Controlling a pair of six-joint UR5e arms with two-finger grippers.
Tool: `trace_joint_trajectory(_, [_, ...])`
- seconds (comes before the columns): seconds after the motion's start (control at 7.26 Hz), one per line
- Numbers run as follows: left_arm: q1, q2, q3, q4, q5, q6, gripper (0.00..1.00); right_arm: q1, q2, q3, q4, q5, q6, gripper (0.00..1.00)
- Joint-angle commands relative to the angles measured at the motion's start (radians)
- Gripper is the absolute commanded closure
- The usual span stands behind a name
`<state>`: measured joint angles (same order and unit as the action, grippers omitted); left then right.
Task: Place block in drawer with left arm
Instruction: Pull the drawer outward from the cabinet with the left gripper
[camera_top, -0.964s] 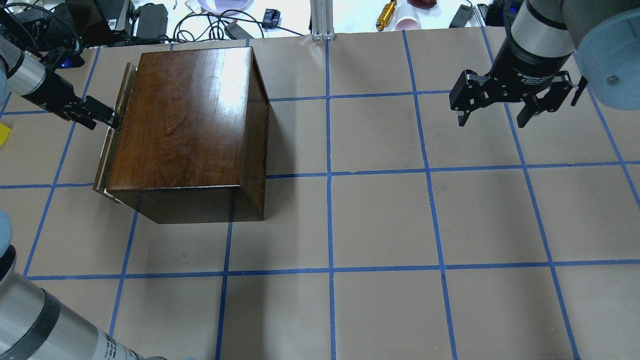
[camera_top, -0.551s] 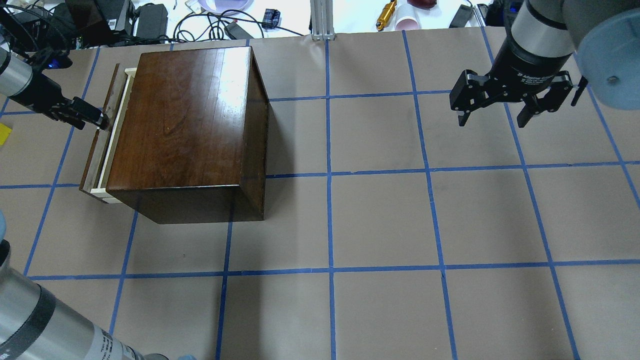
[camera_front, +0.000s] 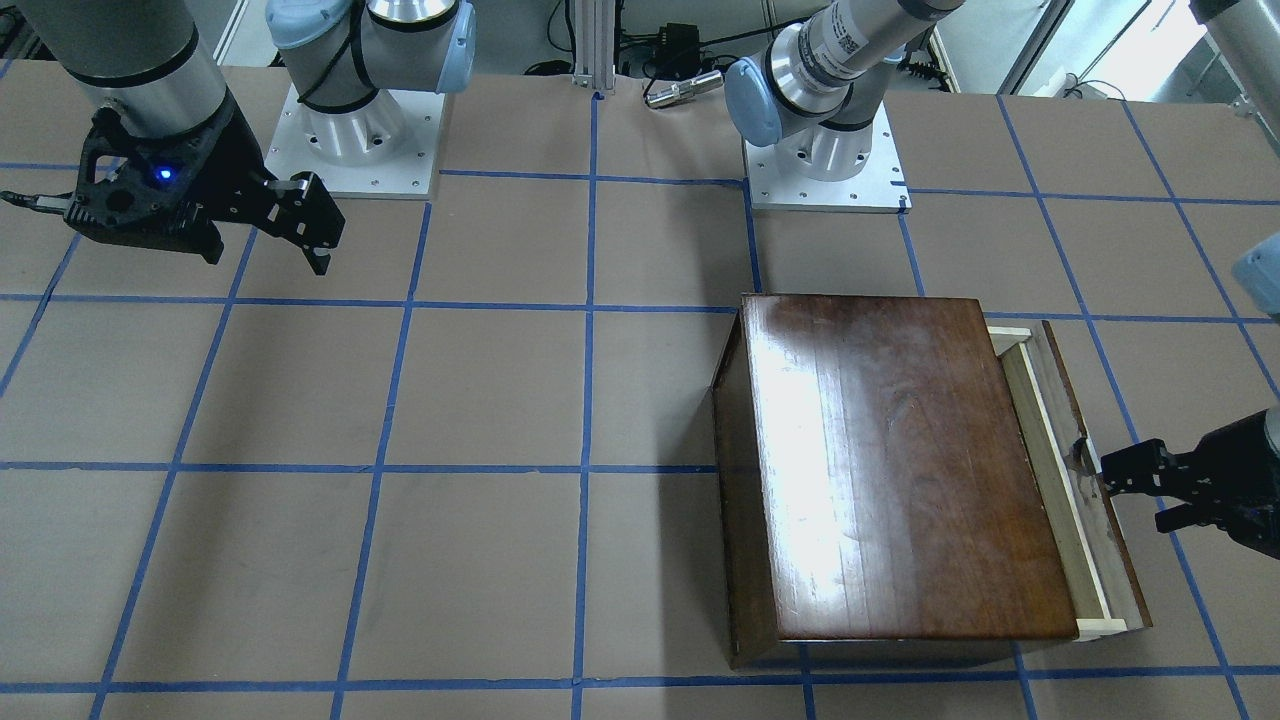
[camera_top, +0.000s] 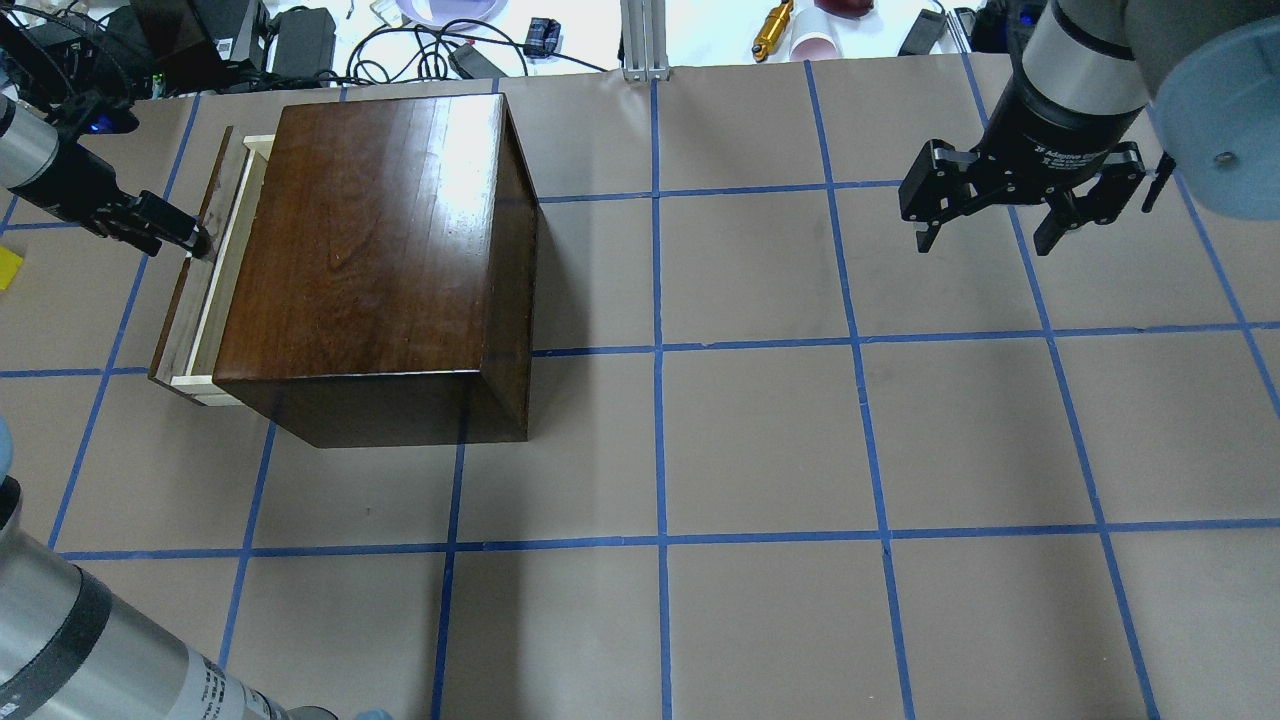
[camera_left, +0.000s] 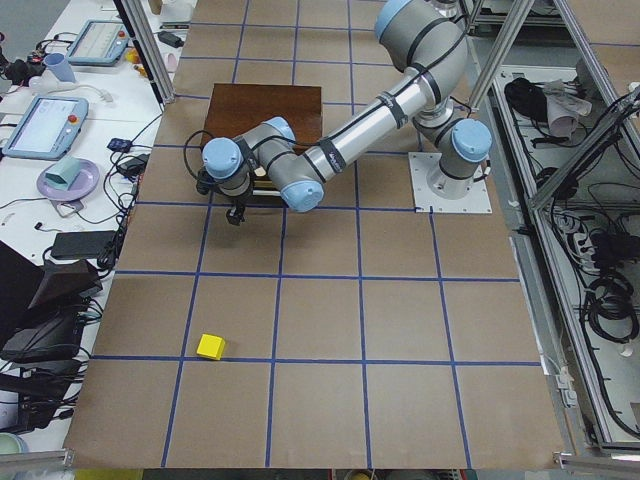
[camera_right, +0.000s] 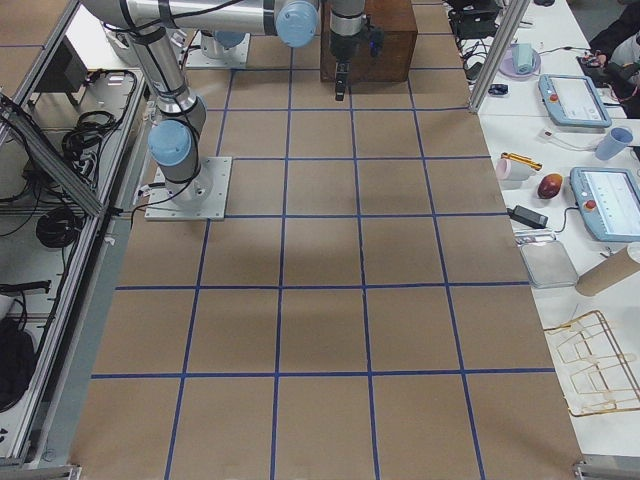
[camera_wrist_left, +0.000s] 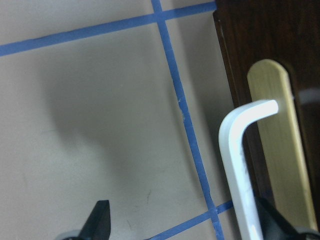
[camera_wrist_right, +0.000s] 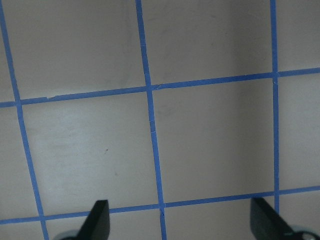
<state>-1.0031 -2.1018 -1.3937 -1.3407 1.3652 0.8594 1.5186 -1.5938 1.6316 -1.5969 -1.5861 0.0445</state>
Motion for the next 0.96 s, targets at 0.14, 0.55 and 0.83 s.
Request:
trace_joint_trajectory(0.14, [0.008,-0.012,0.01,0.0,0.008,0.024,0.0,-0.001,0.0,-0.001,0.0,0.0,0.0,0.0])
trace_joint_trajectory(0.55, [0.017,-0.014,0.027,0.0,0.008,0.027,0.0,0.0,0.0,-0.001,0.0,0.0,0.0,0.0])
trace_joint_trajectory(0.83, [0.017,-0.018,0.031,0.0,0.014,0.029,0.0,0.0,0.0,-0.001,0.0,0.0,0.0,0.0])
